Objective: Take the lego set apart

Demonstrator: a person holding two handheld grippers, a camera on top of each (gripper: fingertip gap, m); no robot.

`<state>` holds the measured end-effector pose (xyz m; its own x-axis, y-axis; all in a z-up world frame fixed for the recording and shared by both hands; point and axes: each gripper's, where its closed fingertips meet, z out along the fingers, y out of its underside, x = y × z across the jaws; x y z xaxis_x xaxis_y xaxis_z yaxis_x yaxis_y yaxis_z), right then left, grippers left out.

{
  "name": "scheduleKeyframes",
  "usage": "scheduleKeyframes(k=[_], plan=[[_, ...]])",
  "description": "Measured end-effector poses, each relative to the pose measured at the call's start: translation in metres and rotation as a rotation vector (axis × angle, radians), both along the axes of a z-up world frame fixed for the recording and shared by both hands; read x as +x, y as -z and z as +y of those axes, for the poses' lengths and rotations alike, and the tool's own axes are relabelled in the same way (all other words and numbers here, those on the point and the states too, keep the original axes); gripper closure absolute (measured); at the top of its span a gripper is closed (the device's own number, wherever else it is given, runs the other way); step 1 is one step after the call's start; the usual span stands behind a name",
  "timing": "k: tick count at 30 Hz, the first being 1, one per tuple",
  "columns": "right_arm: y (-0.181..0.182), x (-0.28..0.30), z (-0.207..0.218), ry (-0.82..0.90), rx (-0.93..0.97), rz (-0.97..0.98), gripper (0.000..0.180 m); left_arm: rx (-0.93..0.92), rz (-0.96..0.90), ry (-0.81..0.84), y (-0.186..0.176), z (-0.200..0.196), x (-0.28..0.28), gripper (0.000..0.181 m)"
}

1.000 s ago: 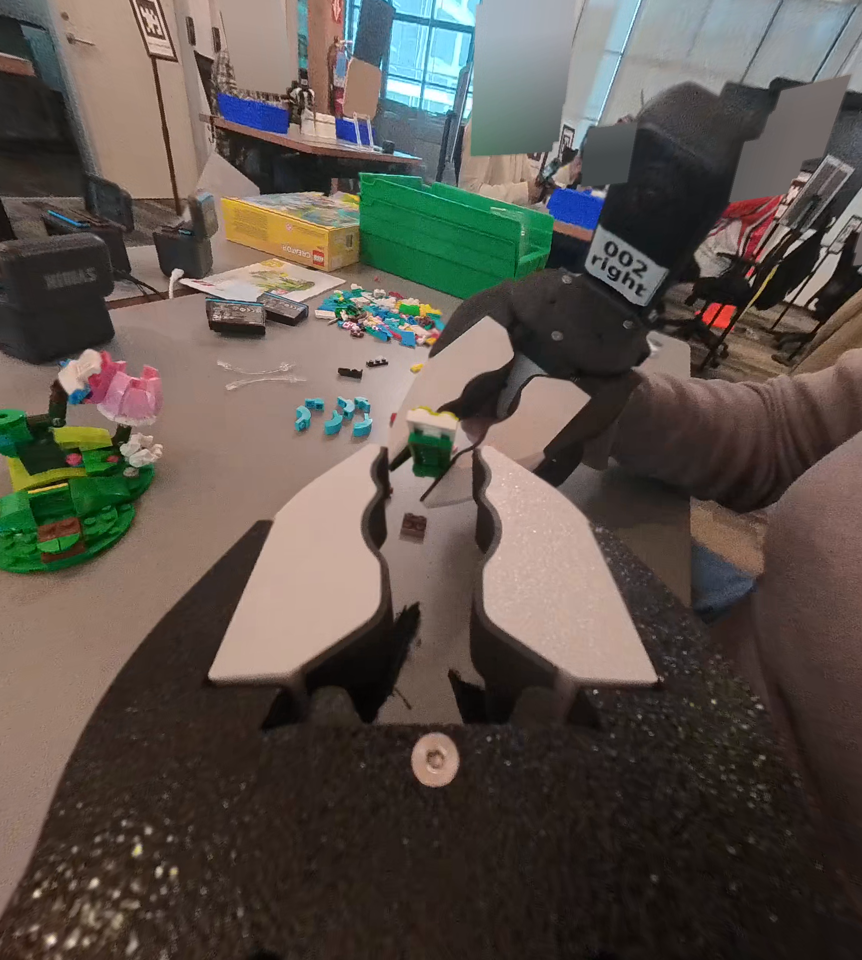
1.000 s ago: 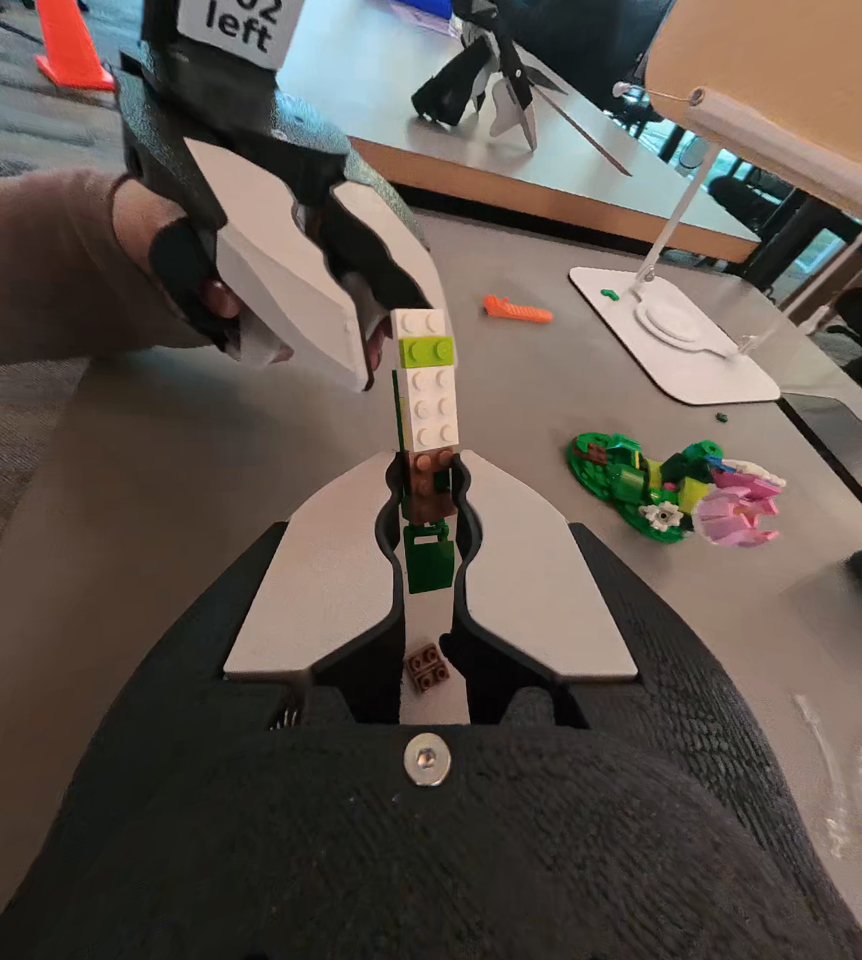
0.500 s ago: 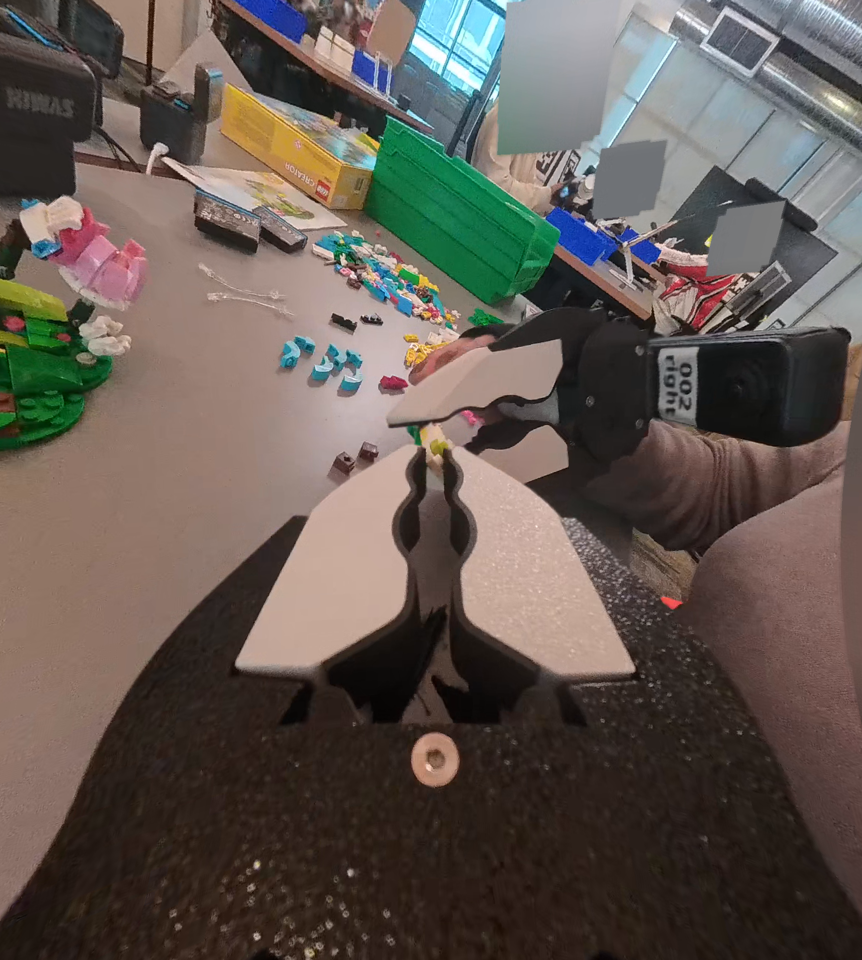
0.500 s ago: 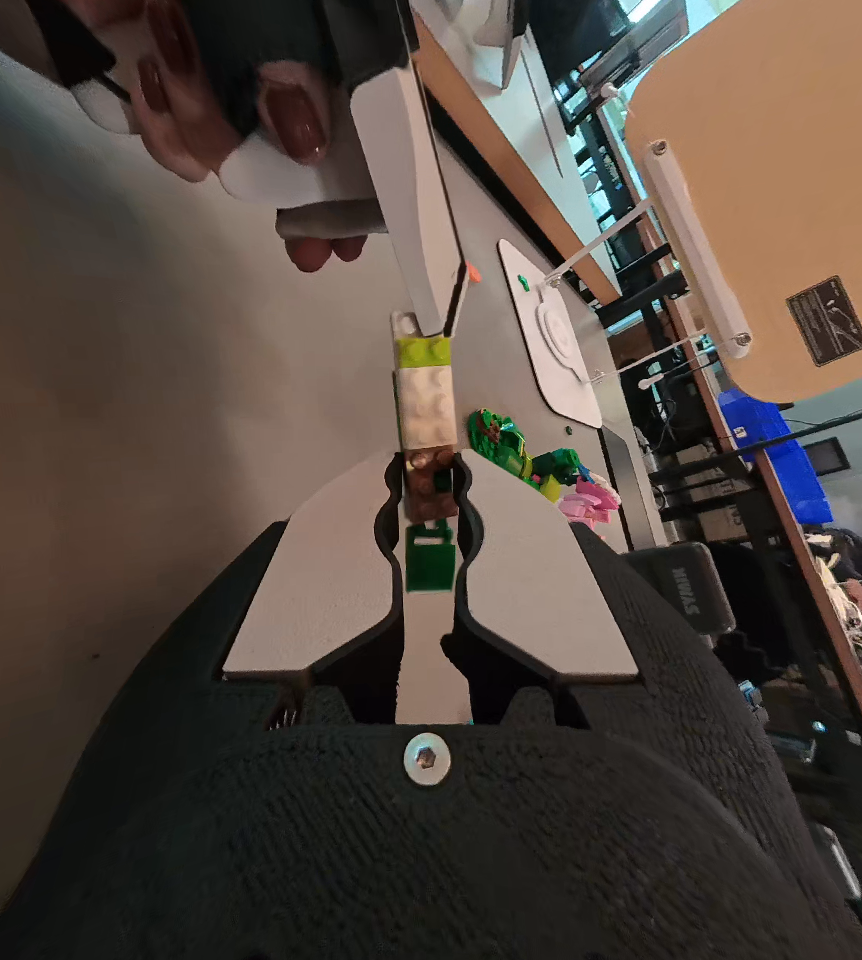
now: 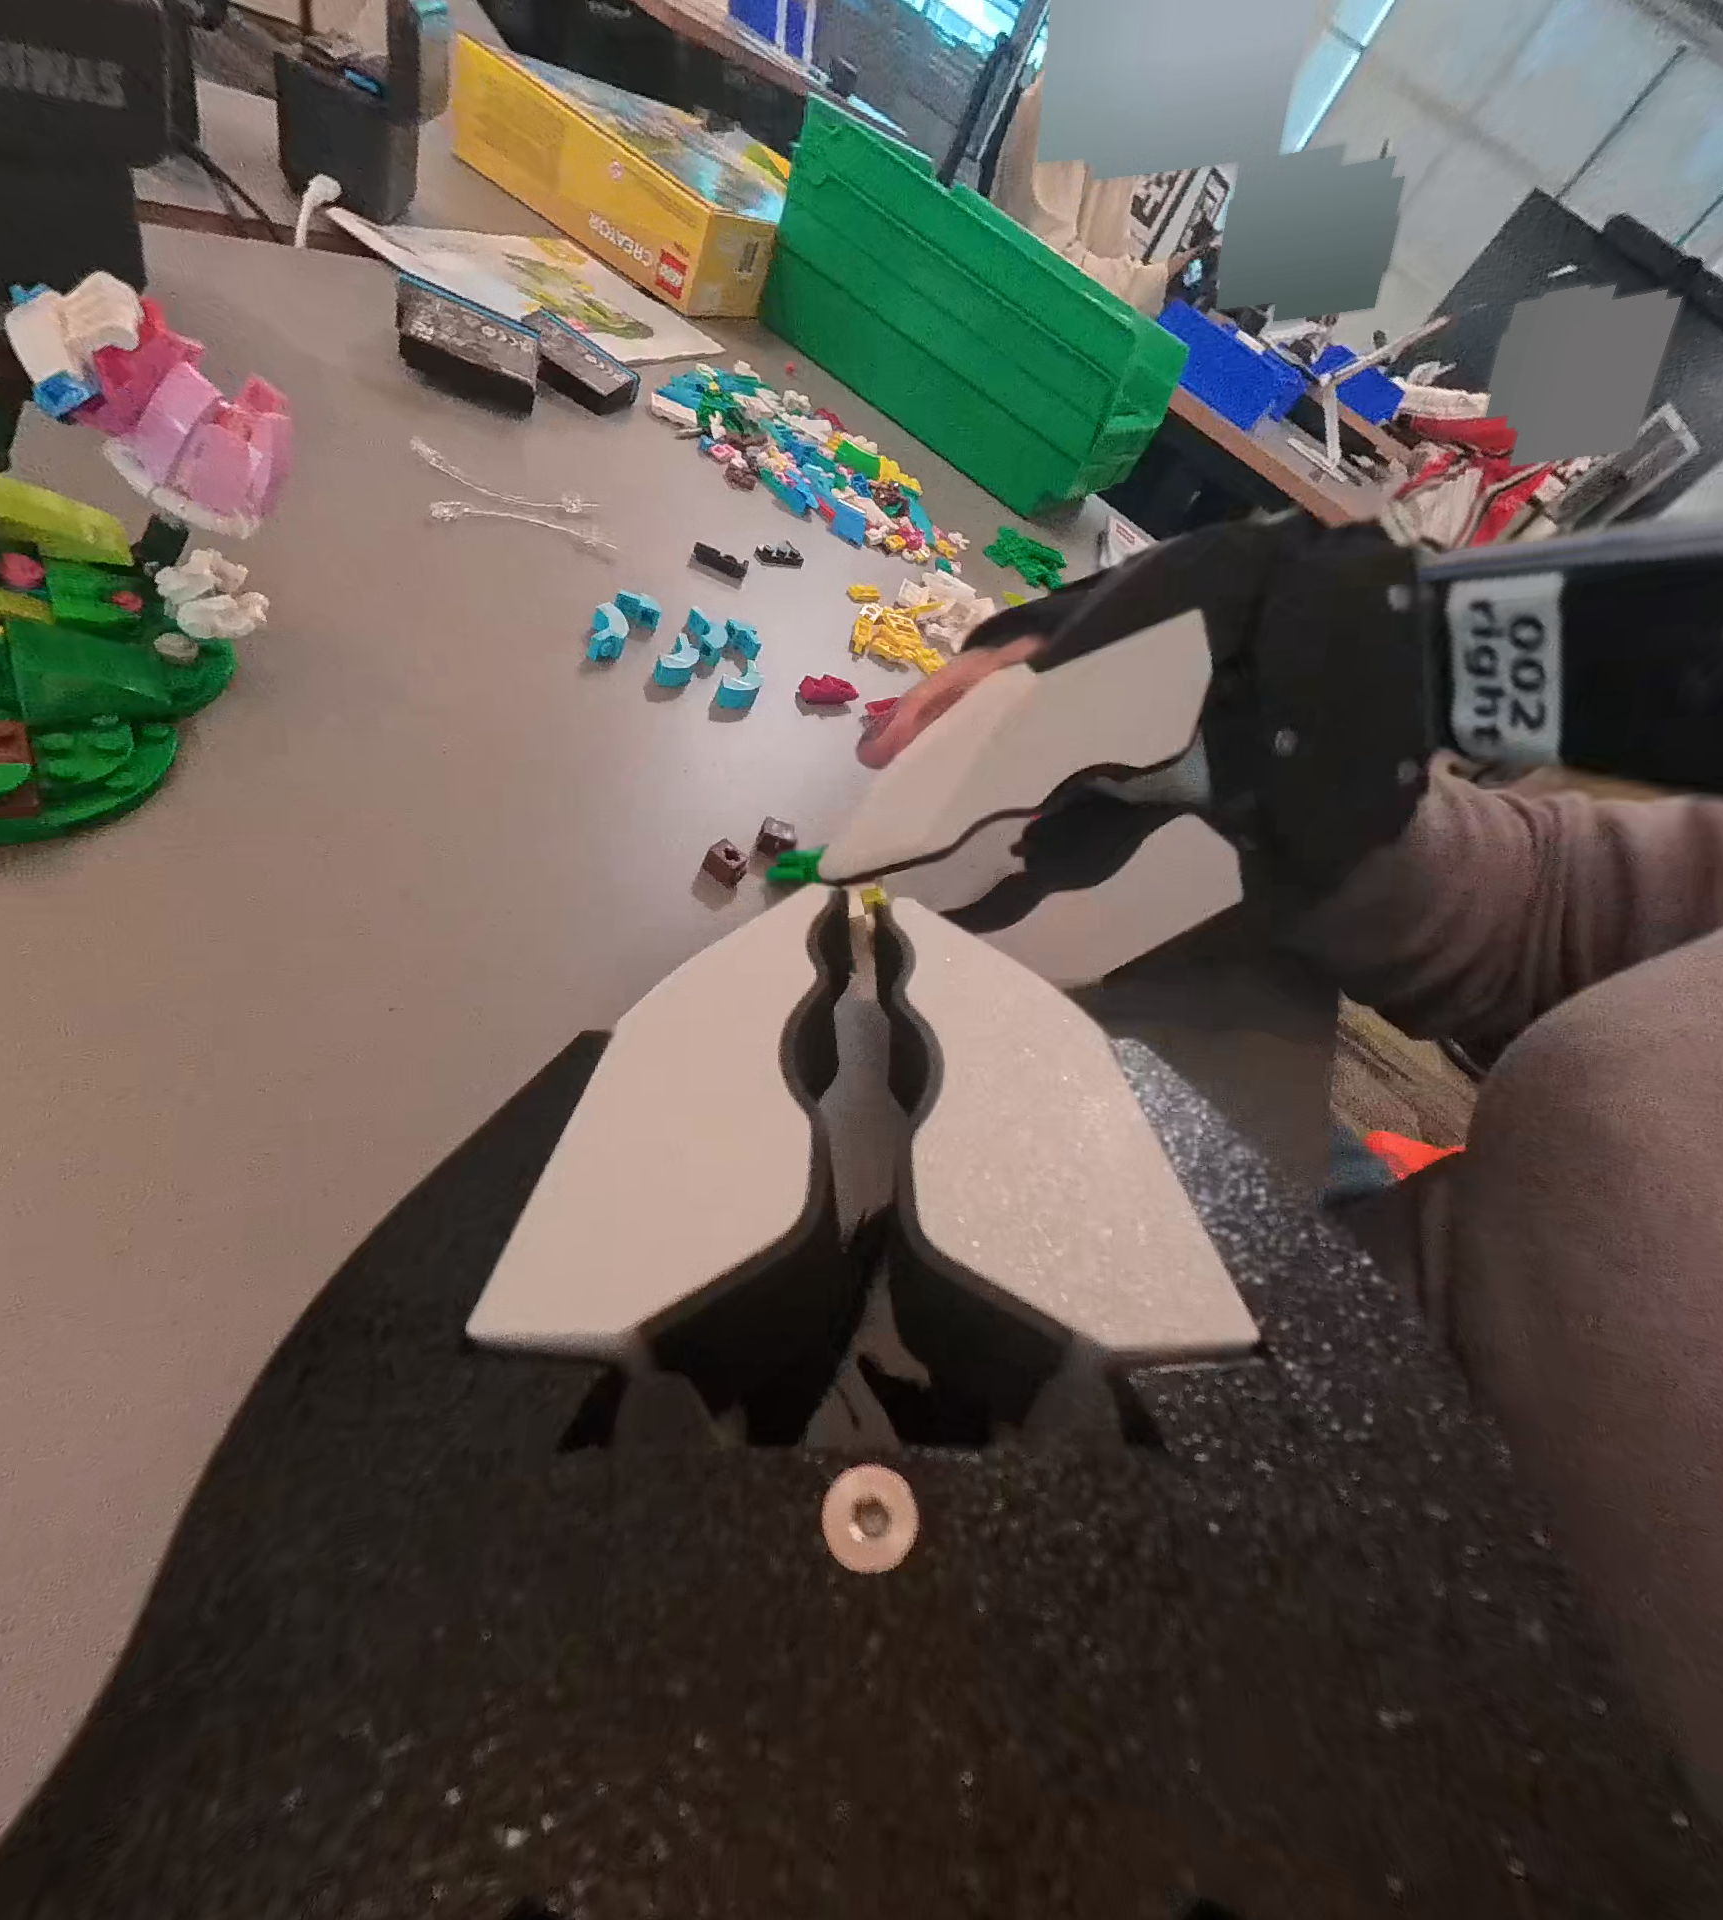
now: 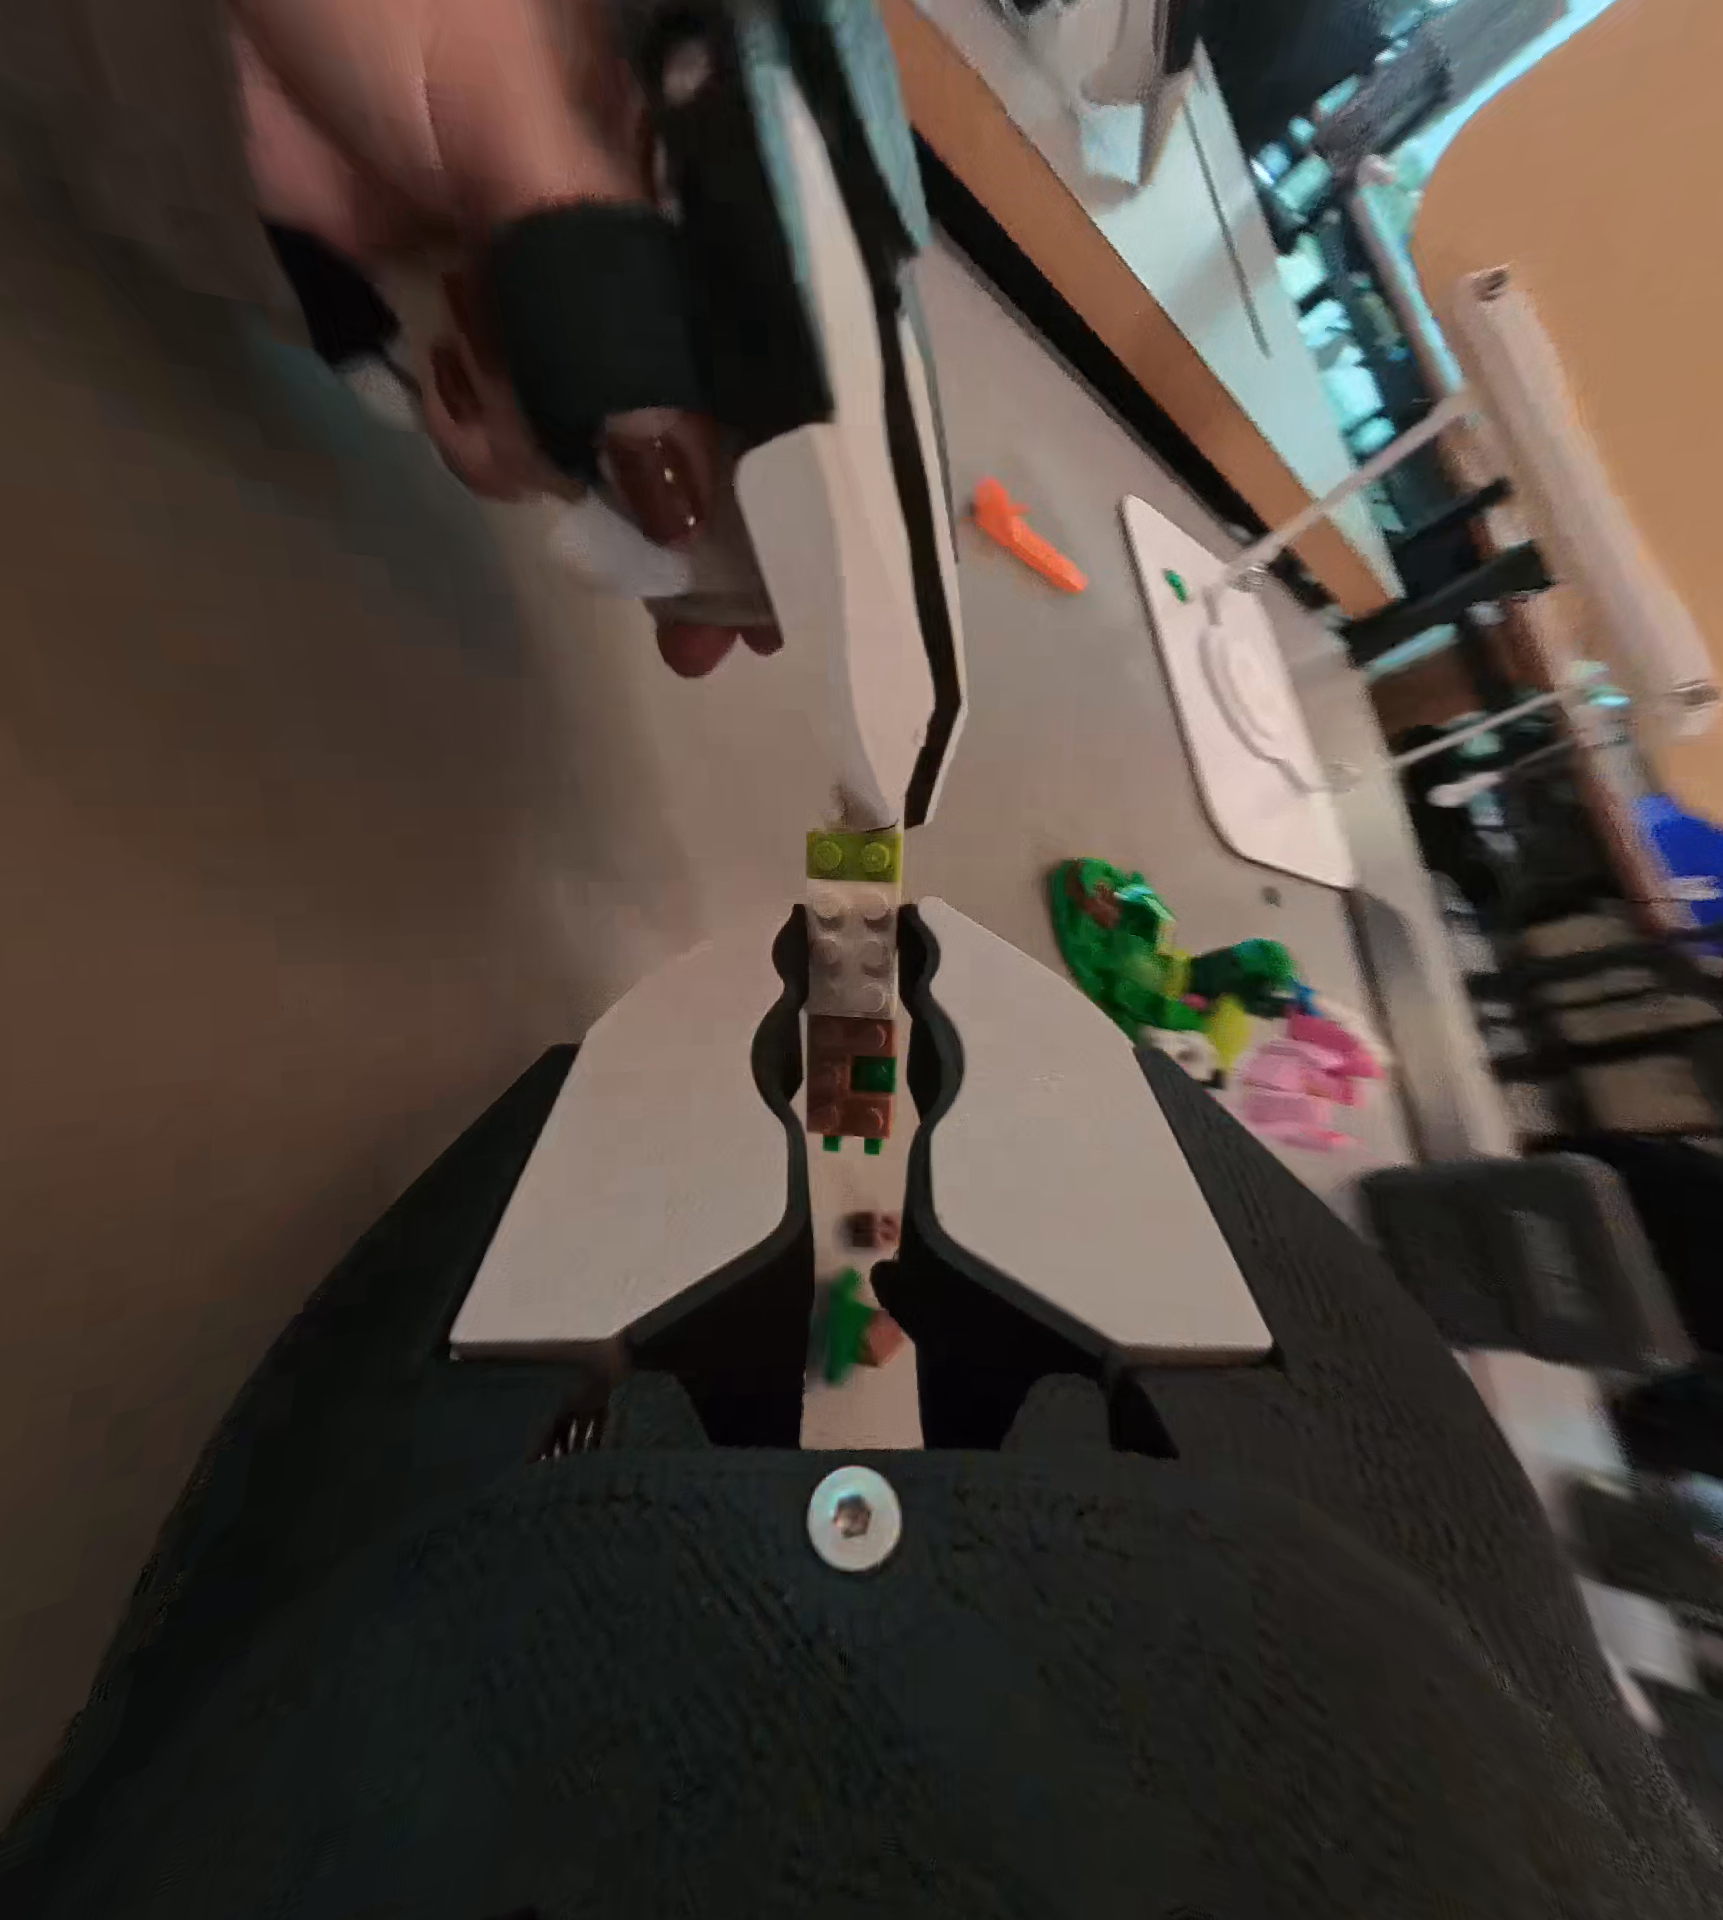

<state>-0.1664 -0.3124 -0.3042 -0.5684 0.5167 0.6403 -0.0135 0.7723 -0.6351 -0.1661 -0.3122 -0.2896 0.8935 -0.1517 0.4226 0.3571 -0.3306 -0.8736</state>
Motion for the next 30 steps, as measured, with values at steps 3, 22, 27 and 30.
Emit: scheduleKeyframes(k=[3, 22, 27, 30], plan=[[-0.003, 0.006, -0.005, -0.082, -0.217, -0.116, 0.165, 0.033, -0.009, 0.048, -0.004, -0.004, 0.005, 0.176], [-0.007, -0.006, 0.006, -0.063, 0.213, 0.304, 0.165, 0.049, -0.014, -0.059, -0.002, 0.001, -0.004, 0.178], [-0.024, -0.006, 0.013, -0.005, 0.093, 0.319, 0.159, 0.118, 0.046, -0.110, -0.017, 0.003, -0.005, 0.178], [-0.022, -0.005, 0.010, -0.007, 0.191, 0.354, 0.155, 0.119, -0.037, -0.119, -0.018, 0.005, -0.005, 0.178]])
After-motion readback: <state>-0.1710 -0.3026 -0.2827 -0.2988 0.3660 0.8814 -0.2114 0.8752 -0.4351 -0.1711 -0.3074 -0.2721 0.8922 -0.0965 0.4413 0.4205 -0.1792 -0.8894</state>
